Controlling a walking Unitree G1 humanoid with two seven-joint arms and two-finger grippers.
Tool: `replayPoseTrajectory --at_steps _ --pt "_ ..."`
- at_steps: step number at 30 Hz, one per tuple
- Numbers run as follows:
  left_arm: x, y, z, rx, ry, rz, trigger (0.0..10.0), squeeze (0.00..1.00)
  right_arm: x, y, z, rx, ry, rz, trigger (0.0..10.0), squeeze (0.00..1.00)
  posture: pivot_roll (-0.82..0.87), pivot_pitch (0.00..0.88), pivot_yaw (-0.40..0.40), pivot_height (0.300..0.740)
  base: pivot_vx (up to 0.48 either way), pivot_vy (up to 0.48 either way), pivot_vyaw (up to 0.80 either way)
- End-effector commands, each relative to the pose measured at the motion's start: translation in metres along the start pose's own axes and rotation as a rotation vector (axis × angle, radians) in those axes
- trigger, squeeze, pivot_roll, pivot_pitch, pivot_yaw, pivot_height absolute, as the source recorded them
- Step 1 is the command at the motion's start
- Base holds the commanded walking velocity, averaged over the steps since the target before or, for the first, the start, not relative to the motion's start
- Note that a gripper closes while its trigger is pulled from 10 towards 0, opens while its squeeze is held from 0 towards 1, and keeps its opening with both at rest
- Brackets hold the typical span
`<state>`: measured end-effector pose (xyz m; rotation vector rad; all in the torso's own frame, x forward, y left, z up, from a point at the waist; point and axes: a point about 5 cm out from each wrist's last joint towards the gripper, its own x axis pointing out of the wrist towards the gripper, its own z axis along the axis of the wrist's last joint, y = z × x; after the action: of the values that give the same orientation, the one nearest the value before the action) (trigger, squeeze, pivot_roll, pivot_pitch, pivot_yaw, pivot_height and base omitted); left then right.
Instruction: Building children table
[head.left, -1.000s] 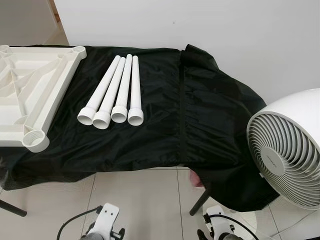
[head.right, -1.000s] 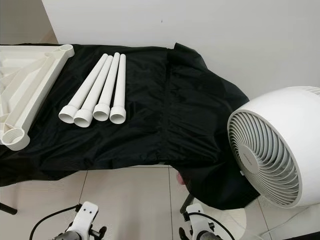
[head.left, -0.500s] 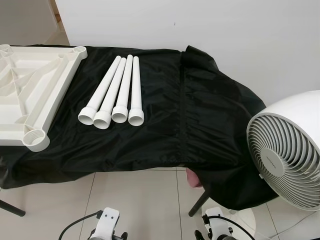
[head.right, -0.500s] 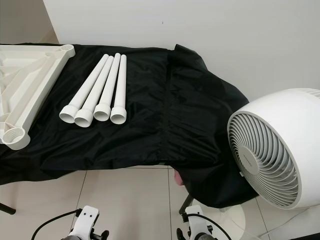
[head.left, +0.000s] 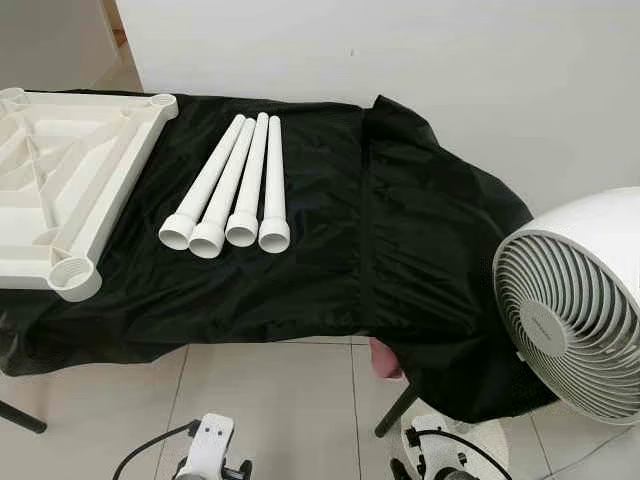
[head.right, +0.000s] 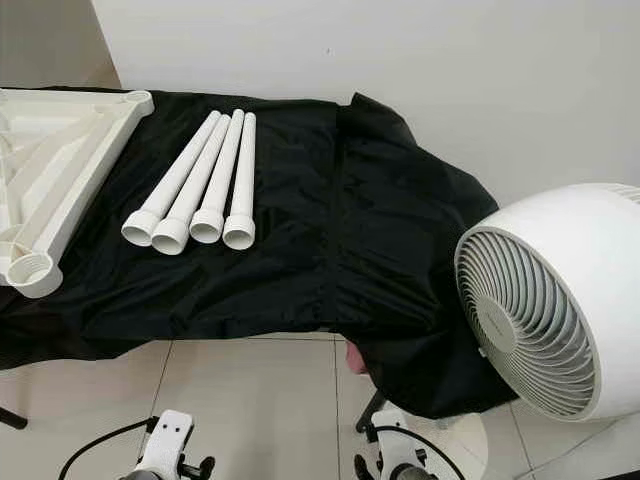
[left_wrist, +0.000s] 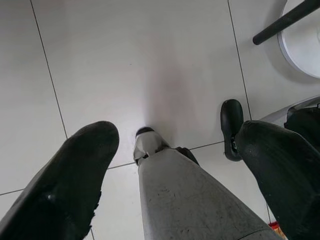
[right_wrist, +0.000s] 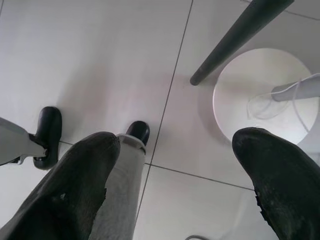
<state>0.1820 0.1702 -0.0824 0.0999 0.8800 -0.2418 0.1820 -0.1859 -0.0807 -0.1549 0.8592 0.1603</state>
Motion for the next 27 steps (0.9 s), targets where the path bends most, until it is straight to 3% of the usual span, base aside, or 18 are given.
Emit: replayPoseTrajectory --at_steps 1,6,10,18,22,27 --pt "-0.001 0.002 -0.005 -0.020 0.012 0.034 10.0 0.00 -0.001 -0.002 -0.005 0.007 0.026 -0.005 10.0 0.00 0.03 0.000 -0.055 0.740 0.000 0.000 0.00" --pt "-0.002 0.004 -0.004 -0.017 0.003 0.041 10.0 0.00 -0.001 -0.001 -0.003 0.007 0.018 -0.006 10.0 0.00 0.03 0.000 -0.054 0.740 0.000 0.000 0.00" --pt "-0.001 0.004 0.002 0.070 -0.034 0.026 10.0 0.00 0.002 0.001 0.010 0.032 -0.050 -0.002 10.0 0.00 0.04 0.000 -0.053 0.740 0.000 0.000 0.00" --pt "-0.002 0.008 0.011 0.079 -0.093 0.012 10.0 0.00 0.004 0.003 0.024 0.025 -0.131 0.021 10.0 0.00 0.03 0.005 -0.046 0.740 0.000 0.000 0.00" --pt "-0.005 0.011 0.006 0.181 -0.085 0.004 10.0 0.00 0.003 0.002 0.027 0.011 -0.167 0.029 10.0 0.00 0.02 0.014 -0.040 0.740 0.000 0.000 0.00" --pt "-0.010 0.020 -0.010 0.096 -0.023 0.061 10.0 0.00 0.000 -0.003 0.013 0.005 -0.113 0.006 10.0 0.00 0.02 0.020 -0.041 0.740 0.000 0.000 0.00"
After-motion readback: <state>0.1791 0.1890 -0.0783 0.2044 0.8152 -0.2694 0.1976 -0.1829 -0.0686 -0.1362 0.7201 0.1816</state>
